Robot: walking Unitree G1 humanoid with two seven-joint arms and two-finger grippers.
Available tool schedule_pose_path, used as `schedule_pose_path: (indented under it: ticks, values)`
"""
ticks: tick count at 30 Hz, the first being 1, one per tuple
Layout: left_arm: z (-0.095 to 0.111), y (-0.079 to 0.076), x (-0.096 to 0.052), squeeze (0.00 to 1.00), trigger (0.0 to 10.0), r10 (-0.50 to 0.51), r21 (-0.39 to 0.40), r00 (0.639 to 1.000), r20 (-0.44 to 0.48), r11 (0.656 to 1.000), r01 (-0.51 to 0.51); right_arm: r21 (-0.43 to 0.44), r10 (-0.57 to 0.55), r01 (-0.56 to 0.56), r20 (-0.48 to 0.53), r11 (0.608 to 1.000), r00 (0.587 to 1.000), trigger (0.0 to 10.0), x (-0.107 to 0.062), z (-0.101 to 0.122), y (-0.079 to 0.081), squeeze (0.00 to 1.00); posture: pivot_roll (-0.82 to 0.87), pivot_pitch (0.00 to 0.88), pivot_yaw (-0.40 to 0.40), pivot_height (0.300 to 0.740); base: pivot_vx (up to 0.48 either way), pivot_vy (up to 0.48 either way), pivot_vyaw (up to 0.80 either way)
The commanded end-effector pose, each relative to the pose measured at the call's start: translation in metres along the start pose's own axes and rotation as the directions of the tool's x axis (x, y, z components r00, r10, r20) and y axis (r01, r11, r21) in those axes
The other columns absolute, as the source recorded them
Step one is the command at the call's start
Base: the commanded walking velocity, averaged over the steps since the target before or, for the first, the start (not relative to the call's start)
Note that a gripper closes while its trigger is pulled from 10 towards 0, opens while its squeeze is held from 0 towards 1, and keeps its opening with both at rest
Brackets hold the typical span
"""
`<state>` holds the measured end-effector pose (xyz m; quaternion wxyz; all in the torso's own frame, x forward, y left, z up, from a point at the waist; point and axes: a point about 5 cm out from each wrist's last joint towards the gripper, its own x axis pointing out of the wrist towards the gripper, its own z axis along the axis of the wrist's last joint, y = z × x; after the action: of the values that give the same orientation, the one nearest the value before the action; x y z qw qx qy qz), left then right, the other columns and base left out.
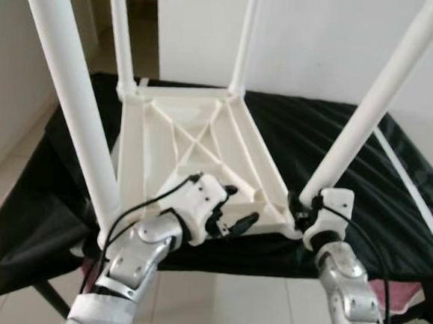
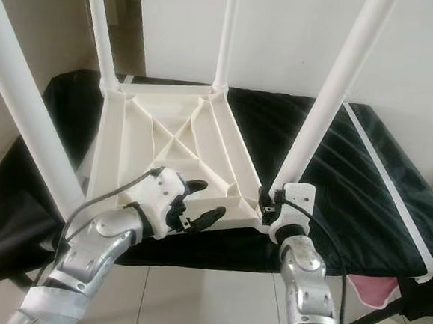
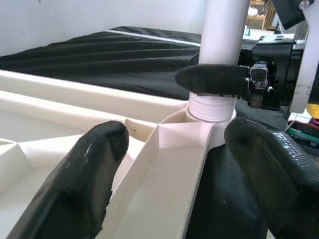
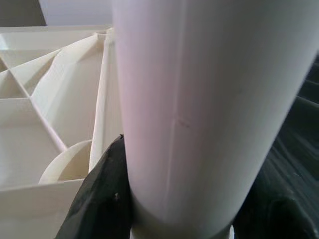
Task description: Building children table
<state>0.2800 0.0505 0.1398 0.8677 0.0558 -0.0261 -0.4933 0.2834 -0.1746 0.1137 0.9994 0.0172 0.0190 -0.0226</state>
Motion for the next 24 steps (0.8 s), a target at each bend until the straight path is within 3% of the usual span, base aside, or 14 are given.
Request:
schedule_pose_path:
  ticks: [1, 4, 8, 18, 19, 24]
  values:
    - [-0.001, 0.002, -0.001, 0.0, 10.0, 0.085, 0.005, 0.996, -0.013, 0.996, -0.085, -0.008, -0.142, 0.143, -0.148, 0.99, 0.979, 10.0, -0.01, -0.029, -0.009, 0.0, -0.02, 0.0, -0.041, 0.74, 0.0, 0.0, 0.0]
    - [-0.001, 0.001, 0.001, 0.0, 10.0, 0.096, 0.0, 0.995, -0.012, 0.995, -0.096, 0.005, -0.243, 0.247, -0.155, 0.969, 0.958, 10.0, -0.015, -0.03, -0.003, 0.0, -0.03, 0.0, -0.042, 0.74, 0.0, 0.0, 0.0]
    - [0.001, 0.0, 0.003, 0.0, 10.0, 0.11, -0.016, 0.994, 0.0, 0.994, -0.11, 0.011, -0.228, 0.232, -0.155, 0.973, 0.961, 10.0, -0.019, -0.029, 0.003, 0.0, -0.04, 0.0, -0.044, 0.74, 0.0, 0.0, 0.0]
    - [0.001, -0.001, 0.006, 0.0, 10.0, 0.093, -0.006, 0.996, 0.0, 0.996, -0.093, -0.004, -0.217, 0.218, -0.125, 0.976, 0.968, 10.0, -0.019, -0.024, -0.001, 0.0, -0.04, 0.0, -0.047, 0.74, 0.0, 0.0, 0.0]
    - [0.001, 0.001, 0.005, 0.0, 10.0, 0.098, 0.0, 0.995, 0.0, 0.995, -0.098, -0.012, -0.213, 0.213, -0.118, 0.977, 0.97, 10.0, -0.018, -0.023, -0.003, 1.0, -0.04, 0.0, -0.051, 0.74, 0.0, 0.0, 0.0]
    - [0.002, 0.005, 0.004, 0.0, 10.0, 0.108, 0.008, 0.994, 0.001, 0.994, -0.108, 0.0, -0.186, 0.187, -0.09, 0.982, 0.978, 10.0, -0.016, -0.018, -0.004, 1.0, -0.04, 0.0, -0.054, 0.74, 0.0, 0.0, 0.0]
